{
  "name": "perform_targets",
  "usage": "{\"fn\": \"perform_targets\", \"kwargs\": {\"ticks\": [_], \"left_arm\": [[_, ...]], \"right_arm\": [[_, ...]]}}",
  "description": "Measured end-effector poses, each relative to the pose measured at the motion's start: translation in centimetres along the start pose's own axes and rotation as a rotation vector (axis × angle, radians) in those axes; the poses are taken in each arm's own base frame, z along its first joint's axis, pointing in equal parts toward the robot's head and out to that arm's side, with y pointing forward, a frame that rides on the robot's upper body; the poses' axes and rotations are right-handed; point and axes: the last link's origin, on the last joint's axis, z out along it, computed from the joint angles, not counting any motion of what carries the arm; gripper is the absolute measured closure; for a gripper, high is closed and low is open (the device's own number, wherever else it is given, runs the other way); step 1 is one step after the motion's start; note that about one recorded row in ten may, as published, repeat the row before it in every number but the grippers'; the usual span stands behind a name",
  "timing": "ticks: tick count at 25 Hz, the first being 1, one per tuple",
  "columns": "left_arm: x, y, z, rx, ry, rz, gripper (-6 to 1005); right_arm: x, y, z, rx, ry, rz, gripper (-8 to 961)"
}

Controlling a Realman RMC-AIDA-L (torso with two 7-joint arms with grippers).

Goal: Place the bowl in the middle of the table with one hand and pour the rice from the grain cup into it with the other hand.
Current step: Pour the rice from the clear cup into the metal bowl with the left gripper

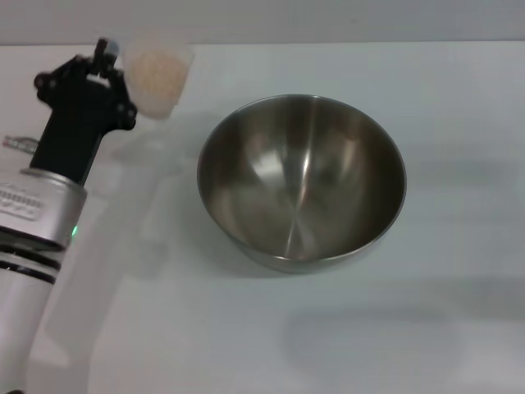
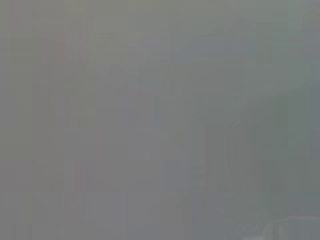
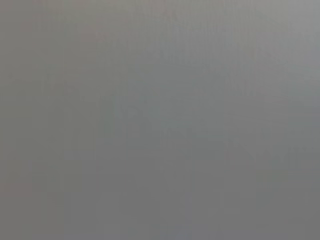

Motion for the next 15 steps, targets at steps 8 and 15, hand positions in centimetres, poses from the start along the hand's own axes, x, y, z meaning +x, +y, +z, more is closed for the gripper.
{"fn": "perform_targets", "kwargs": {"ticks": [8, 15], "left_arm": [[2.2, 3.1, 1.1, -0.113, 0.127, 0.424, 973], [3.6, 5.8, 0.5, -0.183, 0.249, 0.736, 973]], "right_arm": [[0.1, -0.1, 0.2, 0.010, 0.005, -0.001, 550], [0.4, -0.1, 0.6, 0.011, 0.022, 0.001, 550]]}}
